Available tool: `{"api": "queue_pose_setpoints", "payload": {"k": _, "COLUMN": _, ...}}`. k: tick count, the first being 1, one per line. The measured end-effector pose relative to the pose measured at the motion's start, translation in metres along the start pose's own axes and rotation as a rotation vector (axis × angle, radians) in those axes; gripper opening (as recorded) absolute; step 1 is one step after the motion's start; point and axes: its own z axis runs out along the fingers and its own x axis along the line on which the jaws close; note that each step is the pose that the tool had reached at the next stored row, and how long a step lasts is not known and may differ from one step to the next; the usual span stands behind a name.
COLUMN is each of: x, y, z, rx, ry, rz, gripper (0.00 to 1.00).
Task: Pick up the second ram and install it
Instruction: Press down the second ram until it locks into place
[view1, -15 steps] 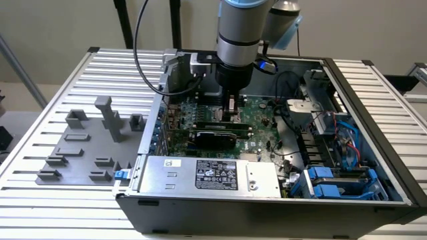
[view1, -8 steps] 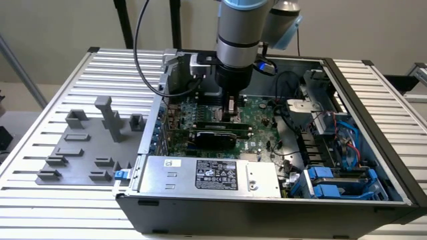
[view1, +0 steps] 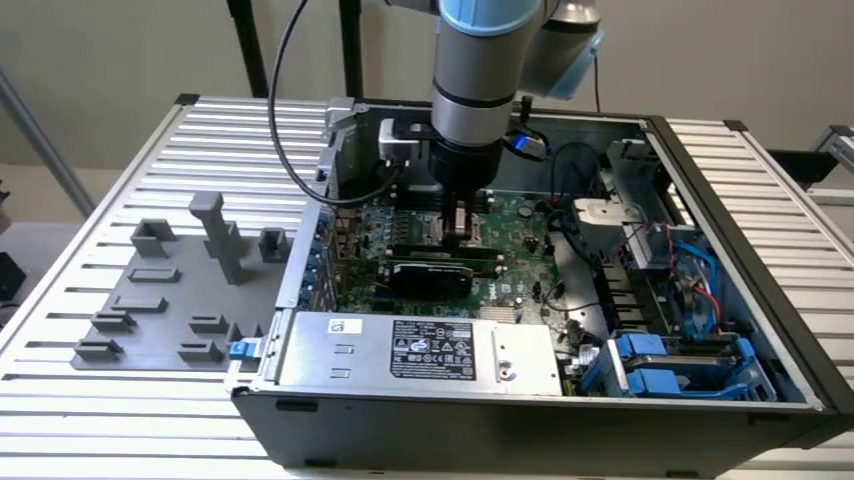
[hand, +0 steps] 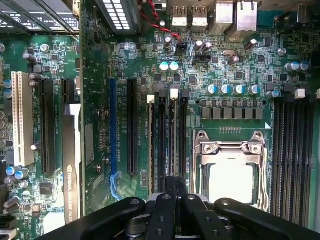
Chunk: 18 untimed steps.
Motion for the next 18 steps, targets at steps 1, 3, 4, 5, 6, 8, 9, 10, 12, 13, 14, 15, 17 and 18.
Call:
{"api": "queue_pose_setpoints", "payload": {"k": 1, "x": 0.000, "y": 0.0000, "z": 0.0019, "rx": -0.0001, "ry": -0.0003, "rz": 0.000, "gripper": 0.00}}
{"api": "queue_pose_setpoints", "payload": {"k": 3, "x": 0.000, "y": 0.0001, "z": 0.0045, "rx": 0.0000, "ry": -0.0003, "rz": 0.000, "gripper": 0.00}}
{"api": "queue_pose_setpoints", "payload": {"k": 4, "x": 0.000, "y": 0.0002, "z": 0.0048, "rx": 0.0001, "ry": -0.0004, "rz": 0.000, "gripper": 0.00}}
{"api": "queue_pose_setpoints", "payload": {"k": 5, "x": 0.000, "y": 0.0002, "z": 0.0049, "rx": 0.0001, "ry": -0.0007, "rz": 0.000, "gripper": 0.00}}
{"api": "queue_pose_setpoints", "payload": {"k": 6, "x": 0.000, "y": 0.0004, "z": 0.0038, "rx": -0.0006, "ry": 0.0003, "rz": 0.000, "gripper": 0.00}}
{"api": "queue_pose_setpoints", "payload": {"k": 8, "x": 0.000, "y": 0.0001, "z": 0.0001, "rx": -0.0013, "ry": -0.0031, "rz": 0.000, "gripper": 0.00}}
{"api": "queue_pose_setpoints", "payload": {"k": 9, "x": 0.000, "y": 0.0003, "z": -0.0030, "rx": -0.0025, "ry": -0.0030, "rz": 0.001, "gripper": 0.00}}
{"api": "queue_pose_setpoints", "payload": {"k": 10, "x": 0.000, "y": 0.0003, "z": -0.0062, "rx": -0.0040, "ry": -0.0017, "rz": 0.001, "gripper": 0.00}}
{"api": "queue_pose_setpoints", "payload": {"k": 12, "x": 0.000, "y": 0.0003, "z": -0.0108, "rx": -0.0057, "ry": -0.0018, "rz": 0.001, "gripper": 0.00}}
{"api": "queue_pose_setpoints", "payload": {"k": 13, "x": 0.000, "y": 0.0003, "z": -0.0129, "rx": -0.0067, "ry": -0.0013, "rz": 0.001, "gripper": 0.00}}
{"api": "queue_pose_setpoints", "payload": {"k": 14, "x": -0.001, "y": 0.0003, "z": -0.0134, "rx": -0.0068, "ry": -0.0015, "rz": 0.001, "gripper": 0.00}}
{"api": "queue_pose_setpoints", "payload": {"k": 15, "x": -0.001, "y": 0.0003, "z": -0.0135, "rx": -0.0069, "ry": -0.0016, "rz": 0.001, "gripper": 0.00}}
{"api": "queue_pose_setpoints", "payload": {"k": 17, "x": -0.001, "y": 0.0003, "z": -0.0135, "rx": -0.0070, "ry": -0.0017, "rz": 0.000, "gripper": 0.00}}
{"api": "queue_pose_setpoints", "payload": {"k": 18, "x": -0.001, "y": 0.0003, "z": -0.0135, "rx": -0.0071, "ry": -0.0016, "rz": 0.000, "gripper": 0.00}}
